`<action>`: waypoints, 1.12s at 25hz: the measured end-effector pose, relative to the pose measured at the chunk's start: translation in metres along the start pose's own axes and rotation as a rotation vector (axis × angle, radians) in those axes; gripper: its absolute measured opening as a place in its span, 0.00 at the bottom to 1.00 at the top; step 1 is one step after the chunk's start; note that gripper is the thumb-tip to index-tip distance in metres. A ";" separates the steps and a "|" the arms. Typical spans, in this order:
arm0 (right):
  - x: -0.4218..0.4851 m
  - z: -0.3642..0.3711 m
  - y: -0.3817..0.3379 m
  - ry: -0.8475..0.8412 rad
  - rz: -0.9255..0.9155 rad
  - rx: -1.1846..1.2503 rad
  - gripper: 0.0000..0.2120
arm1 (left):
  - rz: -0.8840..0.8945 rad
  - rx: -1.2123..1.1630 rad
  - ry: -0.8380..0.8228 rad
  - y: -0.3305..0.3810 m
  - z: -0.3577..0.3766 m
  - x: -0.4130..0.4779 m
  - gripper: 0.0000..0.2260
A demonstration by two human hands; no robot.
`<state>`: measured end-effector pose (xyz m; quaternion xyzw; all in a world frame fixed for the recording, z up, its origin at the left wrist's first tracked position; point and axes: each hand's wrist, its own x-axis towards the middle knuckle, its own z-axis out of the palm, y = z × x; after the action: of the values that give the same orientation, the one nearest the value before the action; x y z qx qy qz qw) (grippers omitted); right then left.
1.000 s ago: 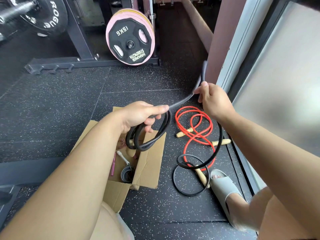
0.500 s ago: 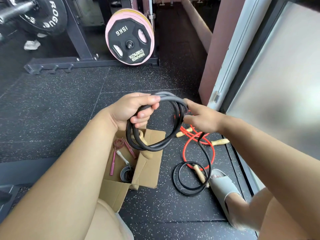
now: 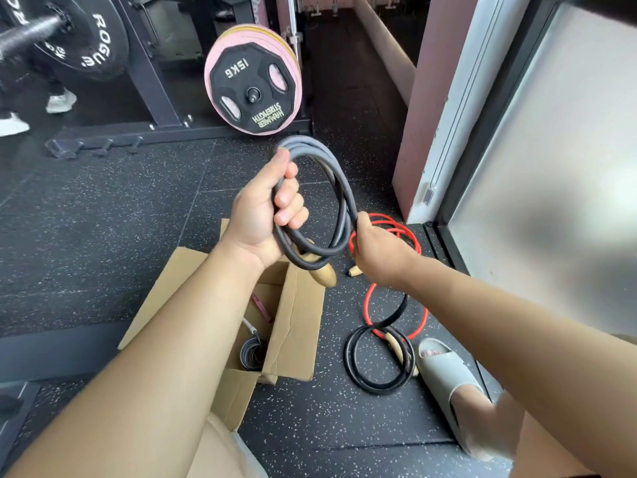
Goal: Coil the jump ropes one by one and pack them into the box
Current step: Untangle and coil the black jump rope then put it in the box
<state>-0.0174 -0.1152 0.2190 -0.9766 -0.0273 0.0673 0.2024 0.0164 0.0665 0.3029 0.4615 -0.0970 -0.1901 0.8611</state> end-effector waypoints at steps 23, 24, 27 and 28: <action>0.014 -0.005 0.024 0.320 0.016 -0.034 0.06 | 0.110 0.048 0.058 0.031 -0.022 -0.001 0.12; 0.012 -0.003 0.020 0.306 0.000 -0.072 0.06 | 0.100 0.058 0.064 0.028 -0.021 -0.001 0.12; 0.009 -0.003 0.006 0.203 -0.054 0.372 0.12 | 0.080 0.095 0.130 0.018 -0.019 0.001 0.12; 0.010 -0.003 0.003 0.182 -0.045 0.631 0.13 | 0.083 0.109 0.156 0.017 -0.019 0.002 0.12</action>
<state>-0.0074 -0.1183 0.2189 -0.8668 -0.0086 -0.0197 0.4981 0.0285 0.0886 0.3061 0.5168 -0.0588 -0.1120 0.8467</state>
